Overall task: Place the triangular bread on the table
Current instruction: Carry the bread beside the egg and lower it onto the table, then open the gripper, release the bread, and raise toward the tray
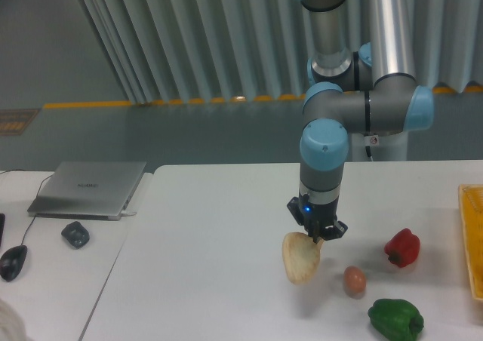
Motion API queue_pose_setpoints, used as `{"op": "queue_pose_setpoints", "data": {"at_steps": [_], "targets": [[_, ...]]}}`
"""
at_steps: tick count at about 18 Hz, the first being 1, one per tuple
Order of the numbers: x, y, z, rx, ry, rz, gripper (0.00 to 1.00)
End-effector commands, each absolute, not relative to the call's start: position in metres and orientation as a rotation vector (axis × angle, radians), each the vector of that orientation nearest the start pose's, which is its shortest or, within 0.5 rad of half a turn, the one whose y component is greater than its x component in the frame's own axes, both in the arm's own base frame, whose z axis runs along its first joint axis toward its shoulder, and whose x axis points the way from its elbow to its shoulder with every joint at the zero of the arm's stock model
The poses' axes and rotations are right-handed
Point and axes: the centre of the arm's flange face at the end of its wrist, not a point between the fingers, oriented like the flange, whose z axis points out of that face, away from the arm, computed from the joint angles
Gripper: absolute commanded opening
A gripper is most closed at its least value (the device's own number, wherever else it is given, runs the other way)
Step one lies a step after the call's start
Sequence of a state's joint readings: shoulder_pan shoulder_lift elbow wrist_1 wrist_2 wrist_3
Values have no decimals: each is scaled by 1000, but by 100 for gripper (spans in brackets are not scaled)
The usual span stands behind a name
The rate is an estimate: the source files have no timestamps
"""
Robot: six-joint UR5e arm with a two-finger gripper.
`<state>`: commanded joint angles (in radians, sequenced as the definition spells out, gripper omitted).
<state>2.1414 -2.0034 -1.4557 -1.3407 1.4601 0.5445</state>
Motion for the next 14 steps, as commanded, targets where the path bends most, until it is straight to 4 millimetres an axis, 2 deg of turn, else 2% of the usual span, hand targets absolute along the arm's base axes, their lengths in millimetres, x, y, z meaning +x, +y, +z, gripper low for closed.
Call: {"op": "queue_pose_setpoints", "data": {"at_steps": [1, 6, 9, 11, 14], "targets": [[-226, 617, 317, -3170, -45, -189, 100], [-228, 619, 317, -3169, -33, -154, 100], [-234, 625, 335, -3086, 25, -49, 100], [-238, 620, 361, -3032, 166, 10, 100], [-260, 604, 373, -3006, 485, 74, 100]]}}
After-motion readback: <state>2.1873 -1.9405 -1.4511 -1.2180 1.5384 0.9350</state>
